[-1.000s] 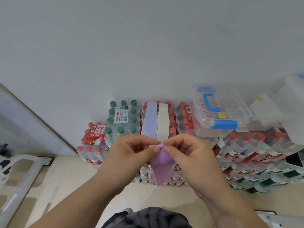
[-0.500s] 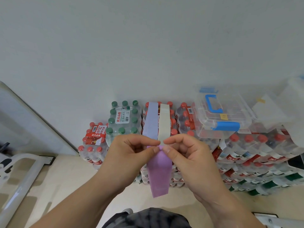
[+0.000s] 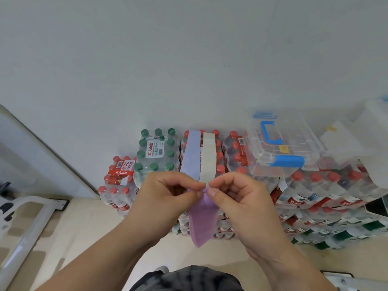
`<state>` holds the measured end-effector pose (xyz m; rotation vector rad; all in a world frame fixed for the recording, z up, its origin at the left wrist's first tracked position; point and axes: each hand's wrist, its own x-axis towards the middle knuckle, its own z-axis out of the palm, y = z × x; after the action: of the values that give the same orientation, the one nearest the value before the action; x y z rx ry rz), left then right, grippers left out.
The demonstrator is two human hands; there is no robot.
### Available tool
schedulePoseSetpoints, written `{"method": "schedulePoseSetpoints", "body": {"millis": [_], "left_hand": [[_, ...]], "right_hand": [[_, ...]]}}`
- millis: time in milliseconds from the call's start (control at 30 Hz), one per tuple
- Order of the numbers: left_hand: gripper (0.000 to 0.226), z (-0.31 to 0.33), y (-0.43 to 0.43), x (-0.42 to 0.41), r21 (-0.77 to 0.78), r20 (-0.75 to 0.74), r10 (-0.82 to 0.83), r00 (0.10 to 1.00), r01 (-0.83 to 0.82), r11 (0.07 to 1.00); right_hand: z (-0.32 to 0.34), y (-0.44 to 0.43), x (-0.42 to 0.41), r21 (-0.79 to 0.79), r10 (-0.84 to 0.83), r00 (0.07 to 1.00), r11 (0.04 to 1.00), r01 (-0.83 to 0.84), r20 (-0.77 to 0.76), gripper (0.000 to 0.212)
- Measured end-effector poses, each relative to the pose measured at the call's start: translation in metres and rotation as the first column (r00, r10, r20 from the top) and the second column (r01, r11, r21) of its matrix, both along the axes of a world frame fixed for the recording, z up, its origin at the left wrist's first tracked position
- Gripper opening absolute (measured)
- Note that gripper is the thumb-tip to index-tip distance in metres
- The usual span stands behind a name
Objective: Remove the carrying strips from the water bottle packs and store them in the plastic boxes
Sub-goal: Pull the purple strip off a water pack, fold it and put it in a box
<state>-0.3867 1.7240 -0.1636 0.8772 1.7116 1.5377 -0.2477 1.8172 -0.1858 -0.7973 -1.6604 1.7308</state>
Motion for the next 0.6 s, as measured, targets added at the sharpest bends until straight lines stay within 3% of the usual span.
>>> {"method": "schedulePoseSetpoints", "body": {"millis": [200,400,600], "left_hand": [[0.022,-0.0017,0.0011,-0.0011,0.011,-0.037,-0.017,0.999,0.017,1.000],[0.022,-0.0031,-0.0005,0.0000,0.013,0.031,0.010,0.999,-0.011,1.000],[0.011,-0.0048,-0.0002,-0.0017,-0.020,-0.049,0.015,0.999,-0.016,1.000]], "right_hand": [[0.0004,-0.0003,-0.0009,-0.010,-0.004,1.000,1.000,0.005,0.016,0.011],[0.0014,-0.0014,-0.0008,-0.044,-0.015,1.000,0.999,0.014,-0.017,0.011],[-0.0015,-0.0023,-0.0014,-0.039,0.006,0.999,0.999,-0.007,-0.033,0.012]]}}
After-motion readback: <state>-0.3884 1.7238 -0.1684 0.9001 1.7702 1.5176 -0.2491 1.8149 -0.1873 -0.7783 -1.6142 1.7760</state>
